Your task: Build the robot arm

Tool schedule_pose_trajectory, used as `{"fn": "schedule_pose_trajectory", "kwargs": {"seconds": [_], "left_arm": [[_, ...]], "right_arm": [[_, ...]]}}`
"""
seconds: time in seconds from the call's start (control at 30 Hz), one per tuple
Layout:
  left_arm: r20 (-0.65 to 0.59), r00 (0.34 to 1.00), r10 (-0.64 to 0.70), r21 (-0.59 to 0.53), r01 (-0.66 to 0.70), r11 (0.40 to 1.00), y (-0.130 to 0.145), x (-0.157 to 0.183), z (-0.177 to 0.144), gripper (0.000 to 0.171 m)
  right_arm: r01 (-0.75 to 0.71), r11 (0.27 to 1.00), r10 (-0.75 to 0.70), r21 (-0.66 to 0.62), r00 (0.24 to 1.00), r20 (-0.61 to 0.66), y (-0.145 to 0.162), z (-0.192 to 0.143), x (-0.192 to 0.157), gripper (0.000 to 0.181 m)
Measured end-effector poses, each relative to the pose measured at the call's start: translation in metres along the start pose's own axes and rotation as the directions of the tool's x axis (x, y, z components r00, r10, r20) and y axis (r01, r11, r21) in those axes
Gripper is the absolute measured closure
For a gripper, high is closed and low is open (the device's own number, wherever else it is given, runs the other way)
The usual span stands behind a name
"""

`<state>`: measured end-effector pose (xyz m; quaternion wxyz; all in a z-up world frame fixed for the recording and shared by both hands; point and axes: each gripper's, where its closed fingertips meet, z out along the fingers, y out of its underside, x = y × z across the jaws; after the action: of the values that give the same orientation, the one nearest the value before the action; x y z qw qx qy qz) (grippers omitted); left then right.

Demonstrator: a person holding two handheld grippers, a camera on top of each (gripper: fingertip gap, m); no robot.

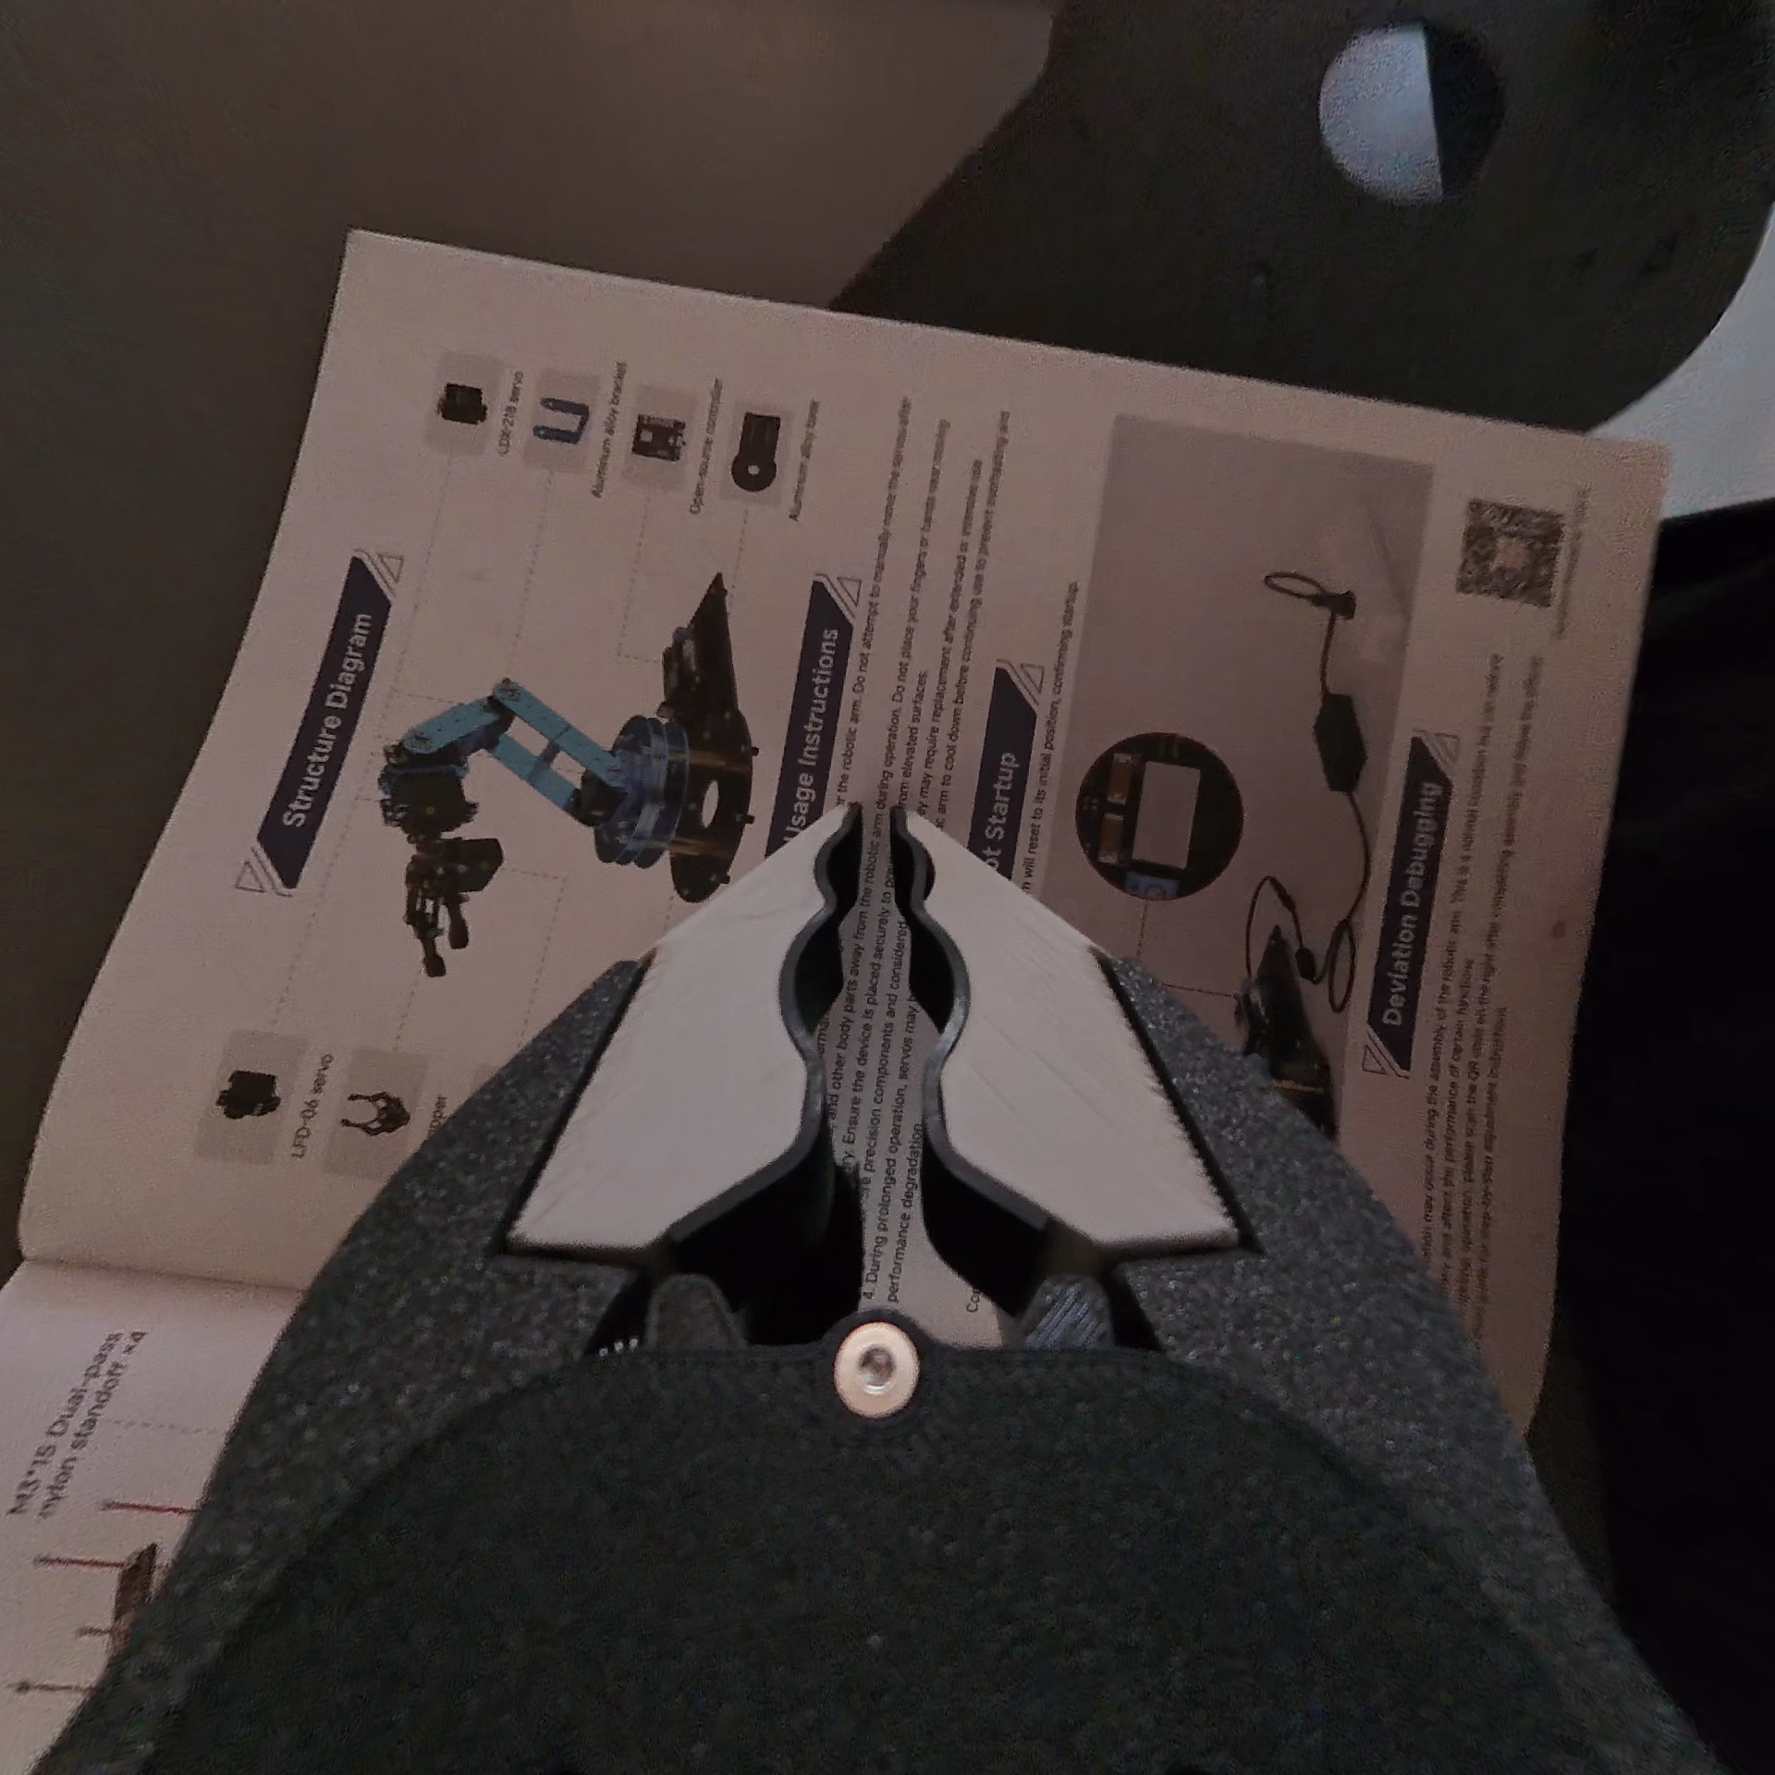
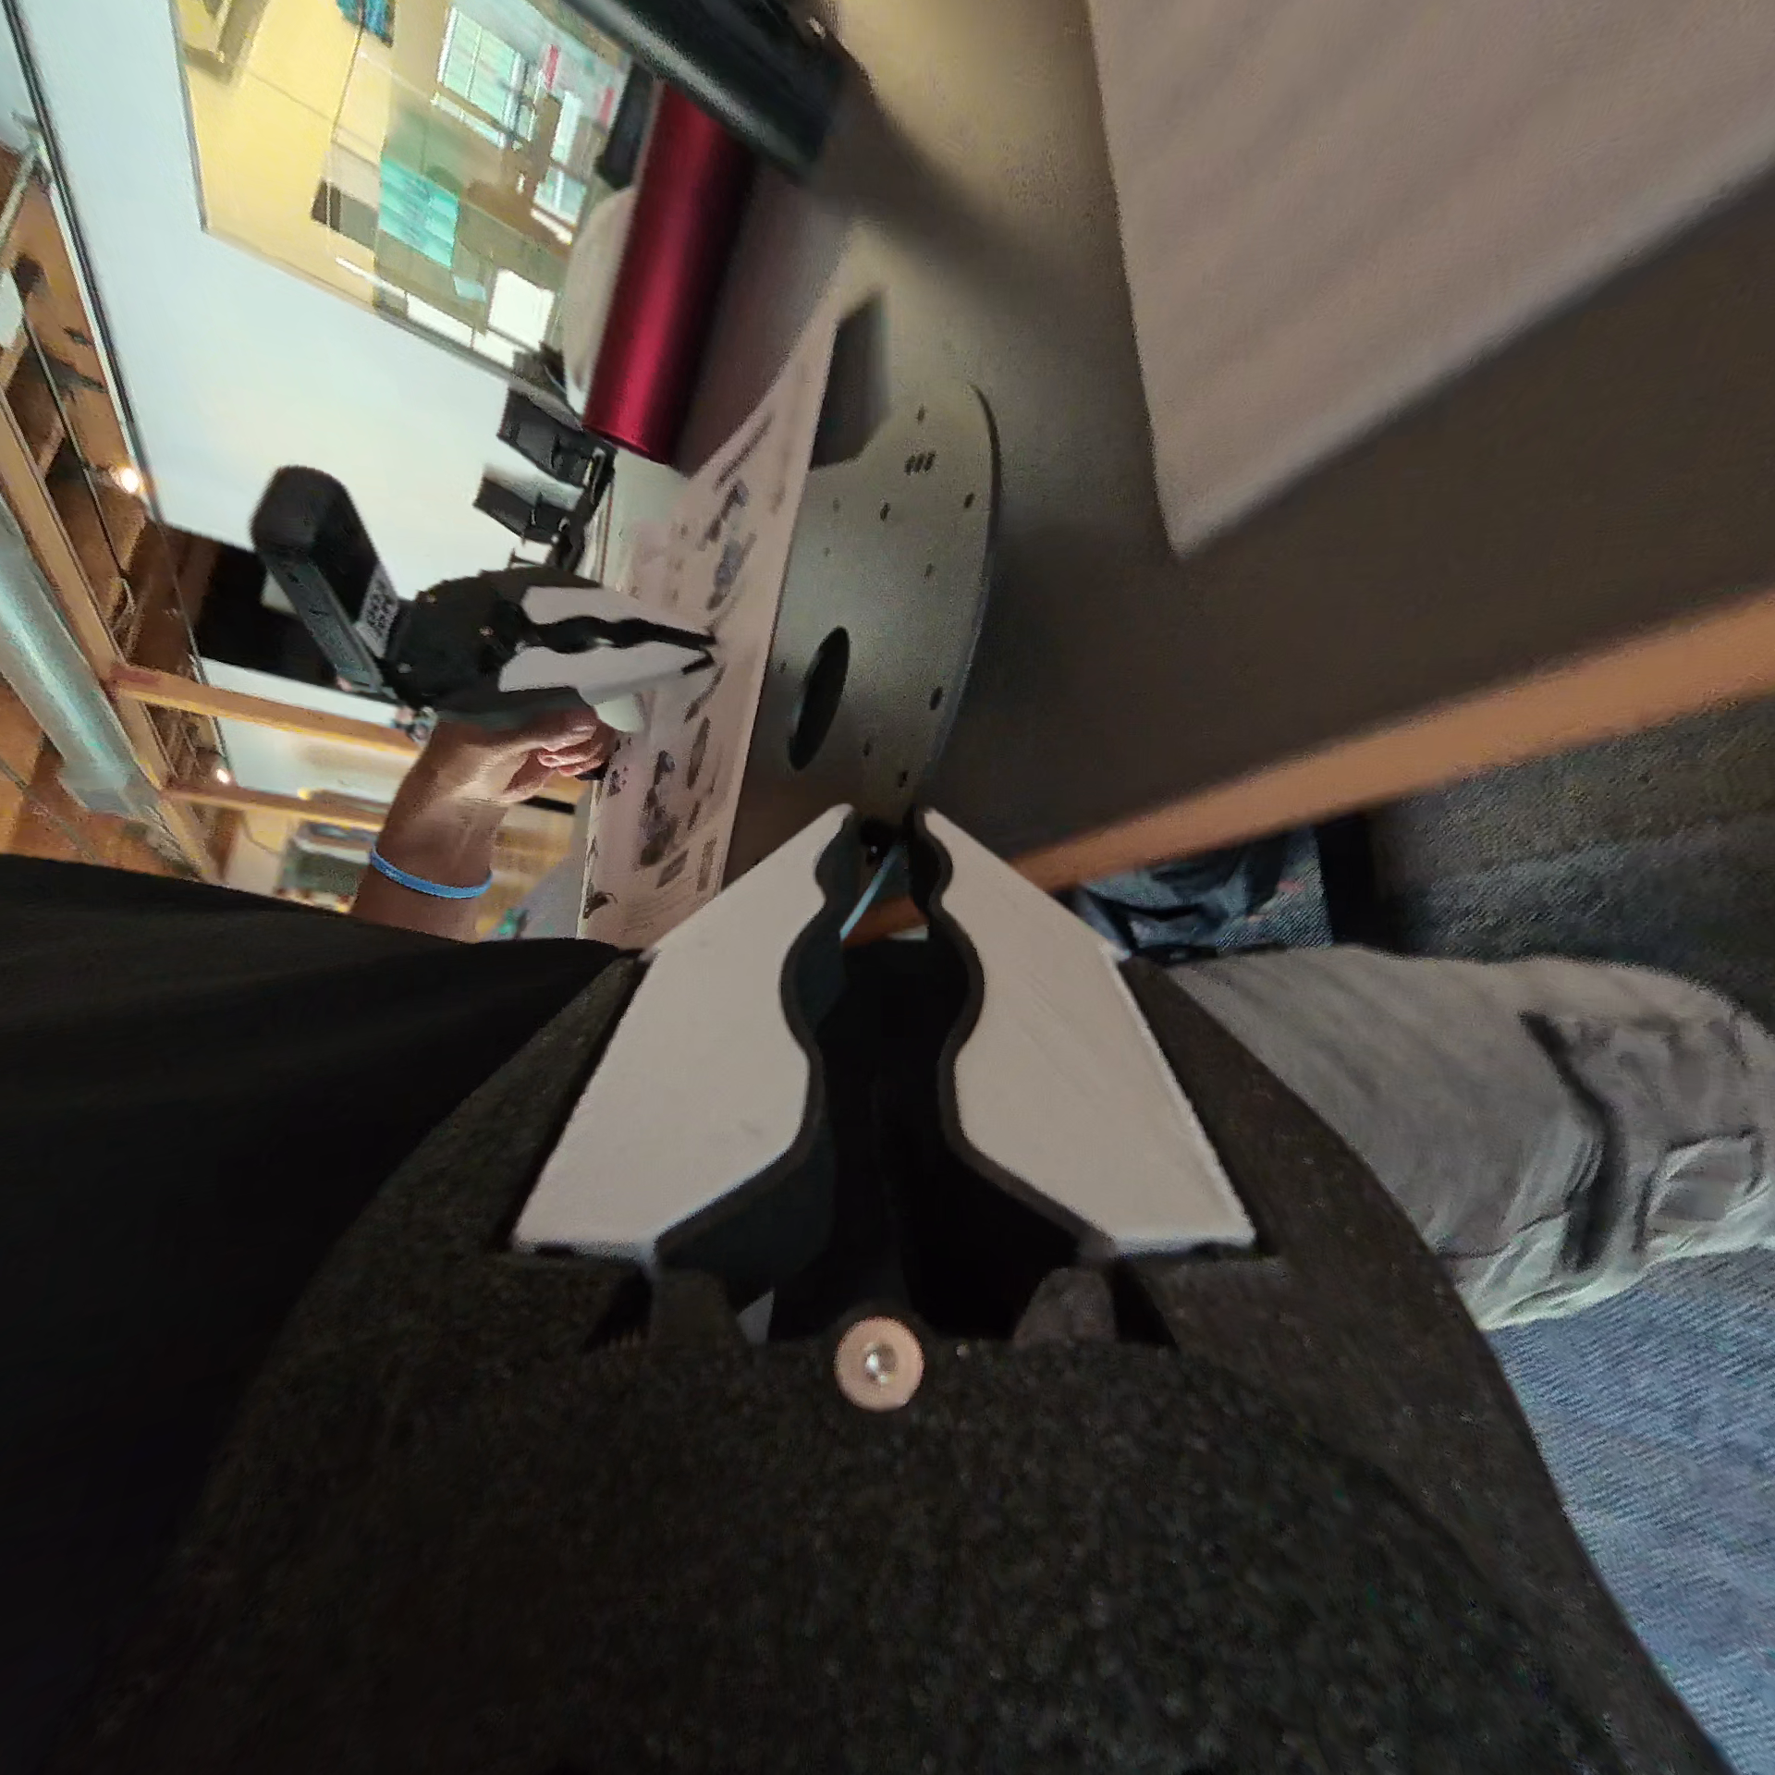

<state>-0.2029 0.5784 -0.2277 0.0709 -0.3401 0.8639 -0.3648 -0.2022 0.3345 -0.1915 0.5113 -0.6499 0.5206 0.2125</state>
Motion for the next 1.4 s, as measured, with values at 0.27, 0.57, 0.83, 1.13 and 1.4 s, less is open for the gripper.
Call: {"fn": "schedule_pose_trajectory", "kwargs": {"seconds": [0.27, 0.57, 0.83, 1.13, 1.4], "left_arm": [[0.021, 0.999, -0.036, 0.07, 0.035, 0.997, -0.02, -0.002, 0.002, 0.136], [0.115, 0.978, 0.176, 0.137, -0.191, 0.972, -0.137, 0.0, 0.07, 0.063], [-0.226, 0.971, -0.073, 0.177, 0.115, 0.978, -0.184, -0.012, 0.087, 0.065], [-0.542, 0.824, -0.166, -0.009, 0.191, 0.982, -0.194, -0.033, 0.097, 0.137], [-0.687, 0.727, -0.002, 0.167, 0.16, 0.973, -0.242, -0.008, 0.067, 0.171]], "right_arm": [[0.194, 0.976, -0.187, -0.097, 0.98, 0.073, -0.092, 0.012, -0.01, 0.175], [0.226, 0.94, -0.174, -0.256, 0.962, 0.21, -0.146, 0.034, 0.011, 0.176], [0.323, 0.903, -0.243, -0.284, 0.928, 0.284, -0.199, 0.027, 0.014, 0.178], [0.517, 0.805, -0.392, -0.292, 0.832, 0.393, -0.243, 0.027, -0.014, 0.177], [0.526, 0.824, -0.397, -0.209, 0.8, 0.45, -0.277, -0.002, -0.026, 0.18]]}}
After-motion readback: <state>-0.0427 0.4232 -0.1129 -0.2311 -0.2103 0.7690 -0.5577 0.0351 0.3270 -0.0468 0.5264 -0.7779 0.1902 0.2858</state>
